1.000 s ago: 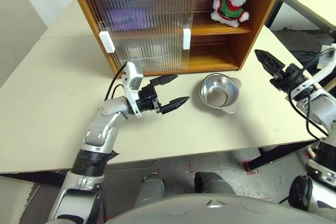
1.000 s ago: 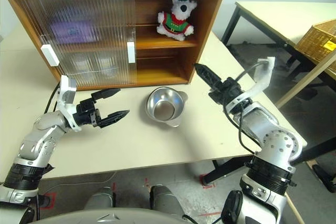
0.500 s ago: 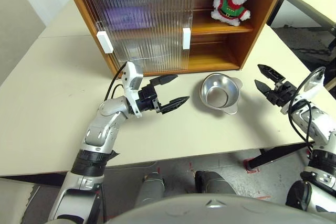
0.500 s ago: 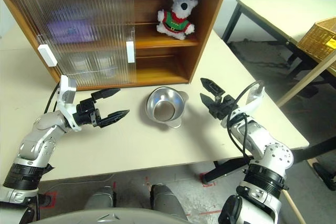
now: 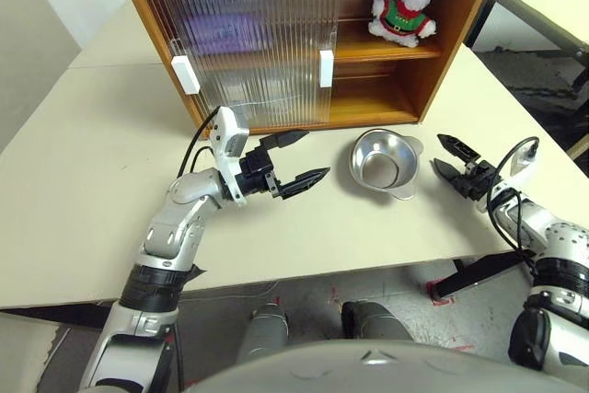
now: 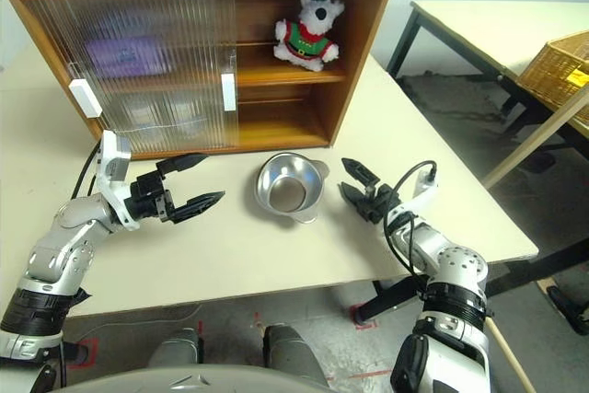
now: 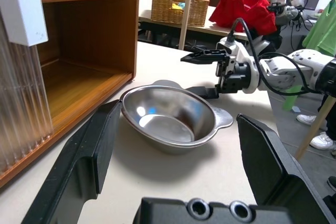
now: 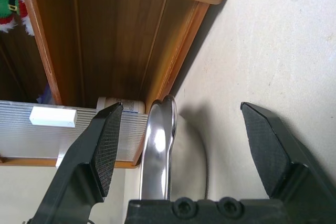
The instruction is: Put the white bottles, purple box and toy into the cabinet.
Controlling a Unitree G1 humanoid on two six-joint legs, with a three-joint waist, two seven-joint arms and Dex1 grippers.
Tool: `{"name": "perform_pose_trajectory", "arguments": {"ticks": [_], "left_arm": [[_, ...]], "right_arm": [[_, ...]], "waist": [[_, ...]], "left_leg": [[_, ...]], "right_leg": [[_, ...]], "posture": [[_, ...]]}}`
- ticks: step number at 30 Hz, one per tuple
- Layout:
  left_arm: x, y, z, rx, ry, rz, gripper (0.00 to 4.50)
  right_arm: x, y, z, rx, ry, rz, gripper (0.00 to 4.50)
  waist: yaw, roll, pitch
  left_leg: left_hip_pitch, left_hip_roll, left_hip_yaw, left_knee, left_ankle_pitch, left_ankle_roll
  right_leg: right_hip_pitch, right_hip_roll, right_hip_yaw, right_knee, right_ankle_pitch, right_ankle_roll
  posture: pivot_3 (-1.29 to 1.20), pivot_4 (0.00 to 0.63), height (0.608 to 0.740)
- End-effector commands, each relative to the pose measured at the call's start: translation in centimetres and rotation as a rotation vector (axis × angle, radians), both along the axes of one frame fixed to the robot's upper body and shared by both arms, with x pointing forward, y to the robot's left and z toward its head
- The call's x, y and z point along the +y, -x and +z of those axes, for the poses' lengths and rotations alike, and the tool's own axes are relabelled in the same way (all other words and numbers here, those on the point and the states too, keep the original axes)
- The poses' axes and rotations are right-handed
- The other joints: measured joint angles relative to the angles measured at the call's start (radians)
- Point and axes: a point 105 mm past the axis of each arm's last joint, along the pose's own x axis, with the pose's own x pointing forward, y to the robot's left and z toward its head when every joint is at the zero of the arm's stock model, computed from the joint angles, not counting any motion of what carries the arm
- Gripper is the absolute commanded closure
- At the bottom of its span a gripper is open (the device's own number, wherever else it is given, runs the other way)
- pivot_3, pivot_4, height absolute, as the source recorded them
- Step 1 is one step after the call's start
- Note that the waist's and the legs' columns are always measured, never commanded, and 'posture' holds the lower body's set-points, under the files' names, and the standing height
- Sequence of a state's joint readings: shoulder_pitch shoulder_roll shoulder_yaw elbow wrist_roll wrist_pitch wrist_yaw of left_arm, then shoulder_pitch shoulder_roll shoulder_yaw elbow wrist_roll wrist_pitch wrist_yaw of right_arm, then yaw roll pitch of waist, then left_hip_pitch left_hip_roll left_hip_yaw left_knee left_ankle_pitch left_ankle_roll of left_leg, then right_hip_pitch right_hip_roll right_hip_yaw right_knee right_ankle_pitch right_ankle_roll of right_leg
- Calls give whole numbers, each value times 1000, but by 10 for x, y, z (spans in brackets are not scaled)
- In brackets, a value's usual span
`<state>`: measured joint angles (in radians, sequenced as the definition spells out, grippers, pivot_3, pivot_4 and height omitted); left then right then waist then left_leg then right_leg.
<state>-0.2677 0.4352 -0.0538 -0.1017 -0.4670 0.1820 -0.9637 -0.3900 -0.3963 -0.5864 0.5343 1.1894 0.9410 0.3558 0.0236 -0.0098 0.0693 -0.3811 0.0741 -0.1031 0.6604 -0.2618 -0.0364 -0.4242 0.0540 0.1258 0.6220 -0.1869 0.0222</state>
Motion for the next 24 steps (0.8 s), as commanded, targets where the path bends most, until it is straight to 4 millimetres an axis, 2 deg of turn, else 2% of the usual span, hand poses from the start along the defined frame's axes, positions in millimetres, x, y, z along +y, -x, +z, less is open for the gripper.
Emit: {"name": "perform_pose_trajectory", "arguments": {"ticks": [1, 5, 9, 14, 24], "left_arm": [[3, 2, 0, 1, -6, 8, 0], [3, 2, -2, 3, -8, 9, 0], [2, 2, -4, 10, -7, 7, 0], [-1, 2, -5, 13, -4, 3, 0], [0, 2, -3, 9, -5, 5, 0]], "right_arm": [[10, 0, -15, 52, 1, 36, 20], [13, -1, -11, 38, -11, 56, 20], [19, -2, 8, -23, -38, 99, 20], [21, -4, 19, -56, -38, 113, 20], [23, -3, 14, -38, -28, 126, 20]], "waist": [[-2, 0, 0], [-3, 0, 0], [-2, 0, 0], [5, 2, 1], [19, 2, 1]], "left_leg": [[0, 0, 0, 0, 0, 0], [0, 0, -2, 0, 0, -1], [-1, 0, -3, -1, -1, -1], [-3, 0, -1, -2, 0, 0], [-4, -1, 1, -1, -2, 3]], "right_leg": [[0, 0, 0, 0, 0, 0], [-1, 0, 1, 0, 0, 0], [-2, 0, 1, 0, 0, -1], [-5, 0, 1, 0, 0, -2], [-5, 1, 0, 0, -1, -4]], "posture": [[92, 95, 740], [92, 93, 740], [88, 93, 740], [87, 93, 740], [95, 91, 740]]}}
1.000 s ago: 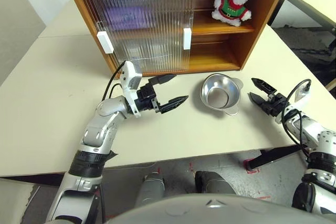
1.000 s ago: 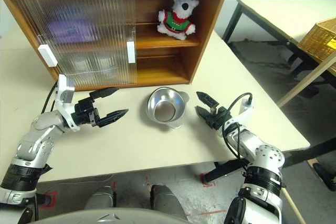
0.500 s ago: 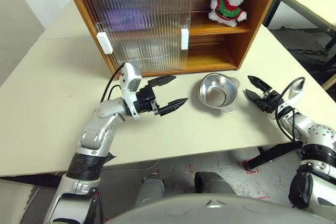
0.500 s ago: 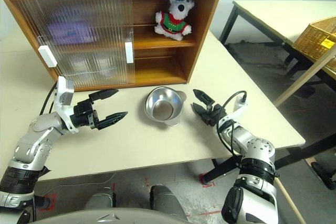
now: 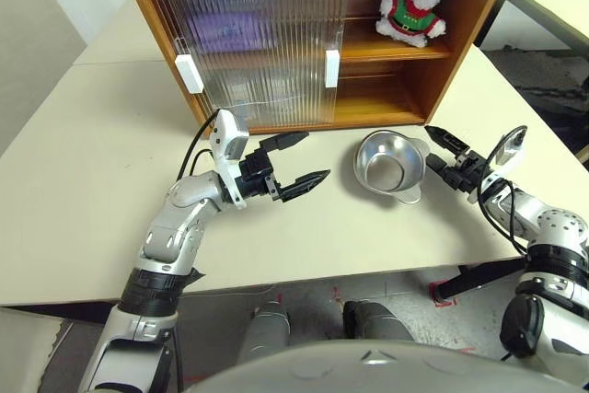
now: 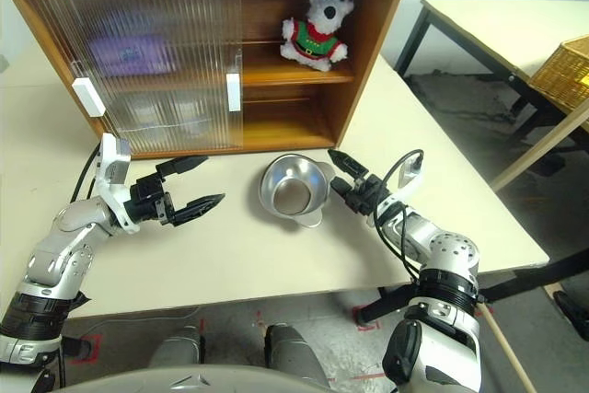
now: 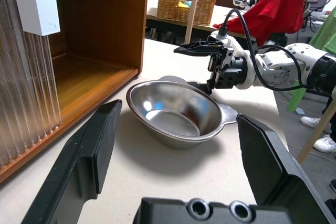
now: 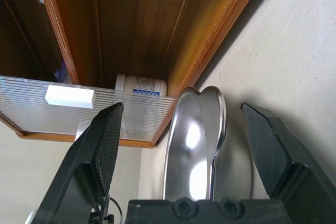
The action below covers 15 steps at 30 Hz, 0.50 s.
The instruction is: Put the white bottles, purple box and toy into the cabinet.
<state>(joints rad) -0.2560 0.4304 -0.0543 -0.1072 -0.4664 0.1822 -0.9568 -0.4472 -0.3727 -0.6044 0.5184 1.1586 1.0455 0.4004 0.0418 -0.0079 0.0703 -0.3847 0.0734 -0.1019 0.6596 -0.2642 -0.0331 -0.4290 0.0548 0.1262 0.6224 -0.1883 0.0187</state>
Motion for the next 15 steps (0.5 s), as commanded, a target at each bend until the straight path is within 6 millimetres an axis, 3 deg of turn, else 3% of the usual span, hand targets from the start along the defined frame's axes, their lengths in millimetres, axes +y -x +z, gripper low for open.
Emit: {"name": "perform_pose_trajectory", "arguments": {"ticks": [1, 6, 9, 15], "left_arm": [[0, 1, -1, 1, -10, -1, 0], [0, 2, 0, 0, -11, -3, 0], [-1, 1, 1, -1, -12, -5, 0], [0, 1, 2, -4, -13, -4, 0]], "right_arm": [[1, 2, -4, 13, 10, 11, 20], [-1, 4, -6, 16, 2, 3, 20], [-3, 5, -8, 20, -5, -1, 727], [-4, 6, -10, 22, -11, -4, 3036]], "waist": [[1, 0, 0], [1, 0, 0], [1, 0, 0], [1, 0, 0]], "left_leg": [[0, 0, 0, 0, 0, 0], [2, 0, 1, 1, 0, 1], [2, -1, 2, 1, 1, 1], [3, -1, 2, 2, 1, 1]], "right_leg": [[0, 0, 0, 0, 0, 0], [1, 0, 0, 2, 0, 0], [1, 0, 0, 4, 0, 0], [1, 0, 0, 6, -1, -1]], "posture": [[94, 91, 740], [92, 92, 740], [90, 92, 740], [91, 92, 740]]}}
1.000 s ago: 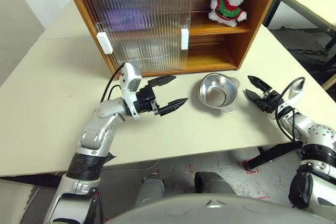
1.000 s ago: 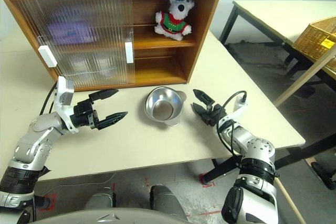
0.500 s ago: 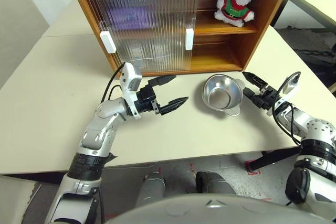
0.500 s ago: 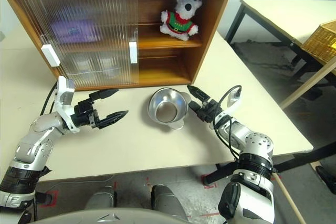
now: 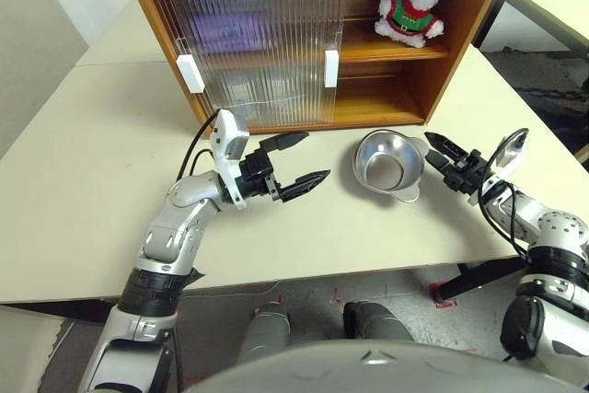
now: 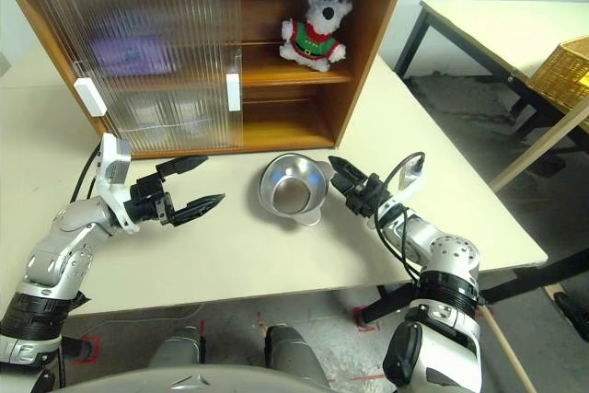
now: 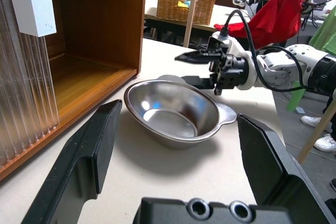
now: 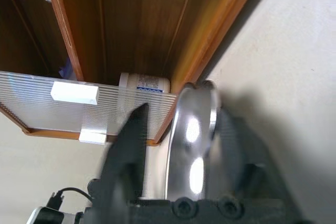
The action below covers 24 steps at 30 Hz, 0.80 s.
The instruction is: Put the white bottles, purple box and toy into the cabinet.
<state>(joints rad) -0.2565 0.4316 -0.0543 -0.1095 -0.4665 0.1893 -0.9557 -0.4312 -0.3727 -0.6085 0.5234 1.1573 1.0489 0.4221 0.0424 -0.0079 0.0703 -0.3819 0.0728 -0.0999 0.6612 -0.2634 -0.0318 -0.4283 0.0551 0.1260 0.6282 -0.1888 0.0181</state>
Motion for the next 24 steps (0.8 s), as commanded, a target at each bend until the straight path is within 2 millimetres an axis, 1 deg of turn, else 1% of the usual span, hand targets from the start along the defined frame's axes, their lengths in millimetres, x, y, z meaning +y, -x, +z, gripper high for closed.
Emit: {"name": "perform_pose_trajectory", "arguments": {"ticks": [1, 3, 4, 12, 15, 22, 24], "left_arm": [[0, 0, 3, -9, -11, -4, 0], [0, 0, 3, -10, -12, -2, 0], [0, 0, 3, -11, -12, -1, 0], [3, -1, 4, -12, -15, 7, 0], [3, -2, 4, -11, -15, 7, 0], [1, -2, 3, -11, -15, -2, 0], [0, -2, 3, -12, -15, -5, 0]], "right_arm": [[-3, 2, -5, 19, 3, -6, 3377], [-3, 1, -5, 18, 3, -11, 4170], [-4, 0, -5, 17, 2, -14, 4444], [-7, -4, -3, 11, -6, -35, 4444], [-9, -7, 2, 2, -37, -50, 4444], [-16, -18, 27, -57, -152, -112, 4444], [-14, -23, 35, -74, -185, -128, 4444]], "waist": [[0, 0, 0], [0, 0, 0], [0, 0, 0], [0, 0, 0], [0, 0, 0], [-1, 0, 0], [-1, 0, 0]], "left_leg": [[0, 0, 0, 0, 0, 0], [0, 0, 0, 0, 0, 0], [0, 0, 0, 0, 0, 0], [0, 0, 0, 1, 0, 0], [0, 0, 0, 1, 0, 0], [0, 0, 0, 1, 0, 0], [0, 0, 0, 1, 0, 0]], "right_leg": [[0, 0, 0, 0, 0, 0], [0, 0, 0, 0, 0, 0], [0, 0, 0, 0, 0, 0], [0, 0, 0, 1, 0, 0], [0, 0, 0, 1, 0, 0], [-1, 0, 1, 2, 0, -1], [-1, 0, 1, 2, -1, -1]], "posture": [[93, 94, 740], [94, 95, 740], [96, 96, 740], [98, 95, 740], [94, 95, 740], [82, 94, 740], [80, 93, 740]]}}
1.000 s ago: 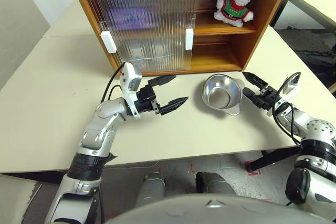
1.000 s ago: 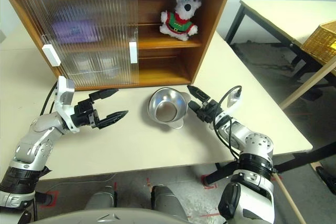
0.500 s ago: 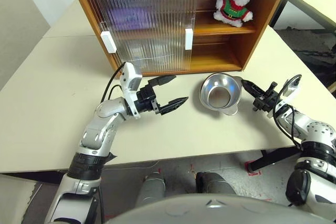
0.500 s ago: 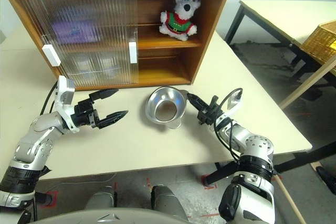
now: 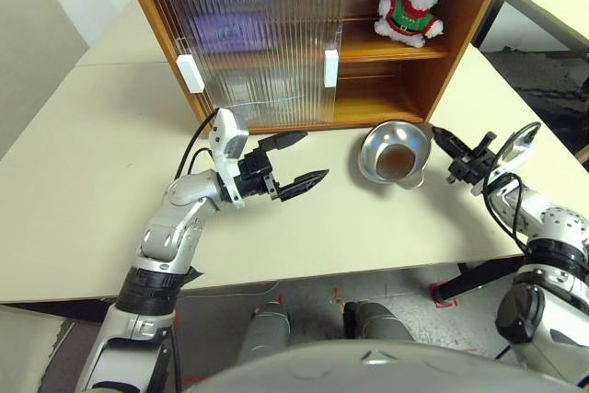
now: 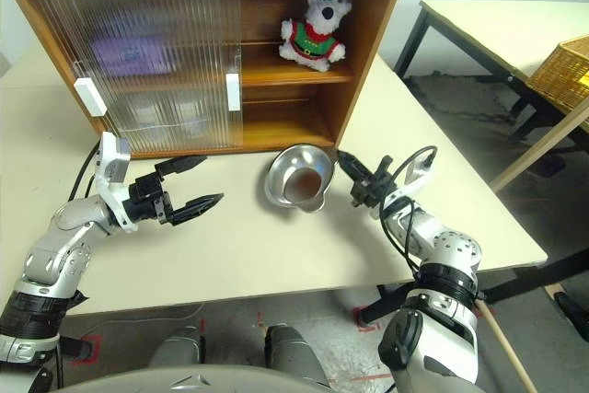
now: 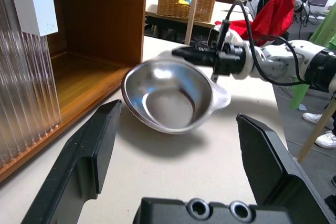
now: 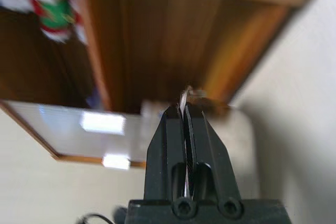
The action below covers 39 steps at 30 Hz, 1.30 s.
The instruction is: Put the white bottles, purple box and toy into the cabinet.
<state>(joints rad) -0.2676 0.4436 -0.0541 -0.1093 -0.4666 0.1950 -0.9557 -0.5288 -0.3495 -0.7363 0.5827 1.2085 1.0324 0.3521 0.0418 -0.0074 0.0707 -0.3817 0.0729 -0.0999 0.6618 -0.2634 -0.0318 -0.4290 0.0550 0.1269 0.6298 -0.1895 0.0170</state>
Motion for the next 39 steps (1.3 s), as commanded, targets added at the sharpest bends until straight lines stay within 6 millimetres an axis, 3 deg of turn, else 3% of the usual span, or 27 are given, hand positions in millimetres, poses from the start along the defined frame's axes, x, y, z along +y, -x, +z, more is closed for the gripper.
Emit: {"name": "perform_pose_trajectory", "arguments": {"ticks": [1, 7, 23, 26, 39], "left_arm": [[-1, -1, 1, -6, -3, -6, 0], [-2, 0, 0, -5, -5, -9, 0], [-1, -1, 0, -9, -9, -9, 0], [-1, -1, 0, -10, -11, -9, 0], [1, 0, 0, -13, -18, -1, 0]], "right_arm": [[0, -8, 11, -23, -79, -38, 4444], [11, -16, 15, -25, -117, -39, 4444], [14, -48, 25, -59, -300, -185, 4444], [15, -54, 25, -56, -326, -210, 4444], [27, -75, 18, -26, -462, -348, 4444]], "waist": [[0, 0, 0], [-1, 0, 0], [-2, 1, 0], [-2, 1, 0], [-2, 2, 1]], "left_leg": [[0, 0, 0, 0, 0, 0], [0, 0, 0, -1, 0, 0], [-1, 1, -2, -2, 0, 0], [-1, 1, -2, -2, 0, 0], [-1, 1, -3, -2, 0, 0]], "right_leg": [[0, 0, 0, 0, 0, 0], [-1, 0, 0, 0, -1, 0], [-3, 0, 0, 1, 0, -1], [-3, 0, 1, 1, 5, -10], [-4, -1, 1, 1, 5, -11]], "posture": [[80, 93, 740], [86, 94, 740], [85, 86, 740], [88, 87, 740], [101, 97, 740]]}}
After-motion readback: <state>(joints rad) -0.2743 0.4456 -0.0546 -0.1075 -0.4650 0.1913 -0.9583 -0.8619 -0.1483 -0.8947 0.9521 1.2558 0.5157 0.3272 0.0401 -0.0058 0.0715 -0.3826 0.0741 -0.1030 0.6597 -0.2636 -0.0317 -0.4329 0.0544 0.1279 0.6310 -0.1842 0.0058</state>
